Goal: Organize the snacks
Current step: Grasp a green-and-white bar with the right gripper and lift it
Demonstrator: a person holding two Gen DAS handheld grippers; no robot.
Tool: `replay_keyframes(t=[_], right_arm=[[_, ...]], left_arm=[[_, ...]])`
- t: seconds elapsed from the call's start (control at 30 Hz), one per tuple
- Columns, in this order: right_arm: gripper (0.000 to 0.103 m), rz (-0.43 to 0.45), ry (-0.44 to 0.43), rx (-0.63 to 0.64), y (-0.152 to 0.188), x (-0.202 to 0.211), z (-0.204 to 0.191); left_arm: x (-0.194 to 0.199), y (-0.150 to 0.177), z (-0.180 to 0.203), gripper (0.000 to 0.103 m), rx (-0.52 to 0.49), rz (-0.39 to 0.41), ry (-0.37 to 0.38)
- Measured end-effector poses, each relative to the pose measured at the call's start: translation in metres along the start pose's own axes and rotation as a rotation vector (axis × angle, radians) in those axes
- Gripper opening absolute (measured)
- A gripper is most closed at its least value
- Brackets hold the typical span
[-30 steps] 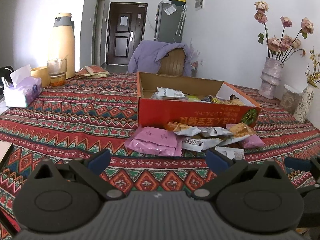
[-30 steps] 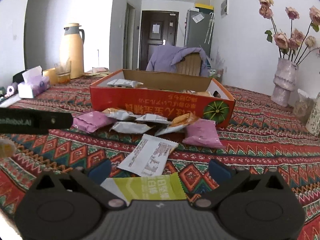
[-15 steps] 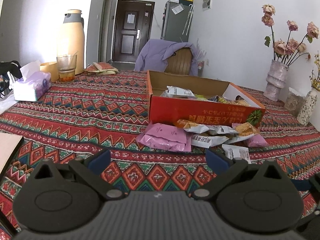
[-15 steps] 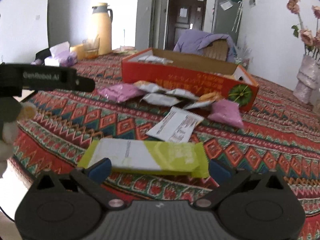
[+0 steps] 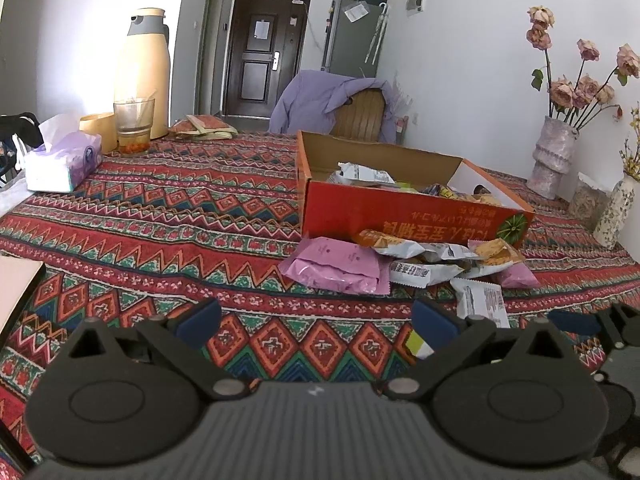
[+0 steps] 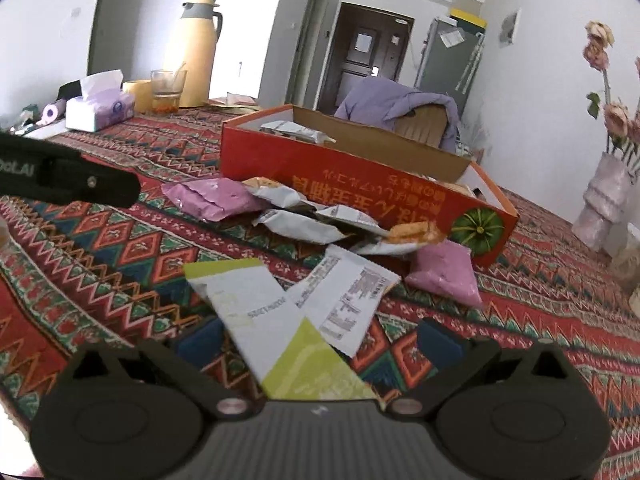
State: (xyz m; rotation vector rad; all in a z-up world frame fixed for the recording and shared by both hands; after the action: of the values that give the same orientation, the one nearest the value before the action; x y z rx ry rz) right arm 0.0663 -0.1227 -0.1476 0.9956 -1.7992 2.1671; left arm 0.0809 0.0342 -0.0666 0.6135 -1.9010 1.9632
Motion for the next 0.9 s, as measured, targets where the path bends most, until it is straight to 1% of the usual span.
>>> replay_keyframes(t=[0.07,0.1,0.13,0.17,0.2,0.33,0.47,0.53,0.67,0.9], right_arm=[[0.097,-0.002,-0.029,0.0,0.0,-0.002,0.0],[0.089,-0.001,-0.046,-0.009,-0.001,-0.002,0.001],[0.073,0.004,-0.067,-0.021,-0.001,-0.001,0.001],[0.064,0.008,-0.089,-0.029,-0.001,0.0,0.0],[0.049,0.008,-0.106,-0.027,-0.001,0.001,0.0],[0.047,-0.01,-0.145,-0.015,0.002,-0.004,-0.002],[0.046,-0.032,-0.213,-0.089,0.004,-0.007,0.006],[0.037,-0.027,-0.23,-0.096,0.005,-0.006,0.007],[0.036,0.005,-0.247,-0.123,0.005,0.001,0.007],[0.035,0.111,-0.252,-0.187,-0.013,0.026,0.022]], left_arm=[[-0.002,0.001,0.0,0.103,-0.001,-0.006,0.002],[-0.002,0.002,0.0,0.103,-0.002,-0.009,0.003],[-0.003,0.003,0.001,0.103,-0.002,-0.014,0.004],[-0.004,0.003,0.001,0.103,-0.002,-0.018,0.005],[-0.006,0.004,0.002,0.103,-0.001,-0.023,0.006],[-0.009,0.006,0.004,0.103,0.0,-0.038,0.008],[-0.01,0.006,0.007,0.103,-0.007,-0.042,0.008],[-0.01,0.006,0.008,0.103,-0.008,-0.043,0.01],[-0.01,0.006,0.008,0.103,-0.009,-0.045,0.009],[-0.014,0.005,0.008,0.103,-0.01,-0.05,0.005]])
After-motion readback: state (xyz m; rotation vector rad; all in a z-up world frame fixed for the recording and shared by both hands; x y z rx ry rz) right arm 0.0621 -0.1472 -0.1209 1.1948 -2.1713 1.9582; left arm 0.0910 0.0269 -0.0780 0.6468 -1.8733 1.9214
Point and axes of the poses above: each gripper's, at about its wrist camera, not at the fingertips, and x roughly against the way its jaws point, z to its right, y to its underside, the point moved 9 cm from there along -x, roughly the way its jaws point, and after that the axes turned 8 degrees about -x, right-handed, at the moved point
